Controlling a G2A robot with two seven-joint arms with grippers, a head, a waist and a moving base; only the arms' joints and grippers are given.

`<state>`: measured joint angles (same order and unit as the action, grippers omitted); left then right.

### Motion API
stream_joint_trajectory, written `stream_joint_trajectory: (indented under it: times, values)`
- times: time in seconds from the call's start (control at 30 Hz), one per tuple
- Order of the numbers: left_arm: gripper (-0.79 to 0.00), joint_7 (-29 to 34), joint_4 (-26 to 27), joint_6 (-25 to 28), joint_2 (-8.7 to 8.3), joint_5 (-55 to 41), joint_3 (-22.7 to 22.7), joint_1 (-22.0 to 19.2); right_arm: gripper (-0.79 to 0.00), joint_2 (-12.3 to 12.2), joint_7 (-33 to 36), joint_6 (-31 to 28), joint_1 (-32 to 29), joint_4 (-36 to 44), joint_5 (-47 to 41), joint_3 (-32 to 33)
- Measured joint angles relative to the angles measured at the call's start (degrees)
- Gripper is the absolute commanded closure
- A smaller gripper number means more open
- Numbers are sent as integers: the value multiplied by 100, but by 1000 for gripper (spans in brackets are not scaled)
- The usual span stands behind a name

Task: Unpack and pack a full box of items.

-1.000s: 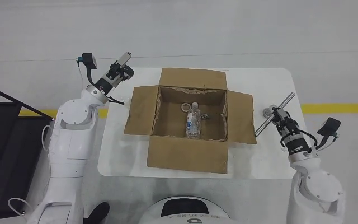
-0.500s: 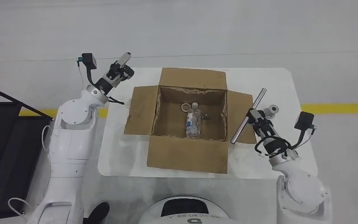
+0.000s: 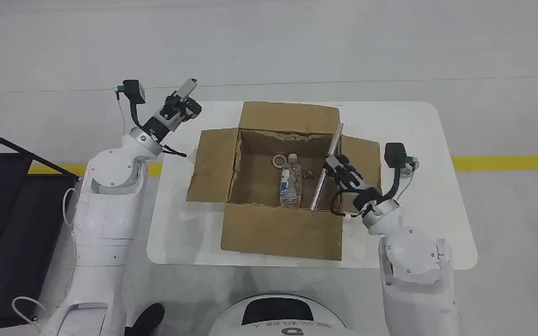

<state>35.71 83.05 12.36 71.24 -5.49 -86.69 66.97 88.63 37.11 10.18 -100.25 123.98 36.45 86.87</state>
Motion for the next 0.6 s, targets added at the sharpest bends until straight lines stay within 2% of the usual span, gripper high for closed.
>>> stream_joint_trajectory:
  times: [0.13, 0.2, 0.4, 0.6]
  values:
    - [-785, 0, 0, 0, 0, 0, 0, 0, 0, -45, 256, 124, 553, -568, 1090, -649]
    - [-785, 0, 0, 0, 0, 0, 0, 0, 0, -72, 467, 111, 759, -813, 1410, -725]
    - [-785, 0, 0, 0, 0, 0, 0, 0, 0, -129, 667, 234, 1110, -1292, 1768, -703]
    - [-785, 0, 0, 0, 0, 0, 0, 0, 0, -178, 759, 380, 1192, -1541, 2088, -715]
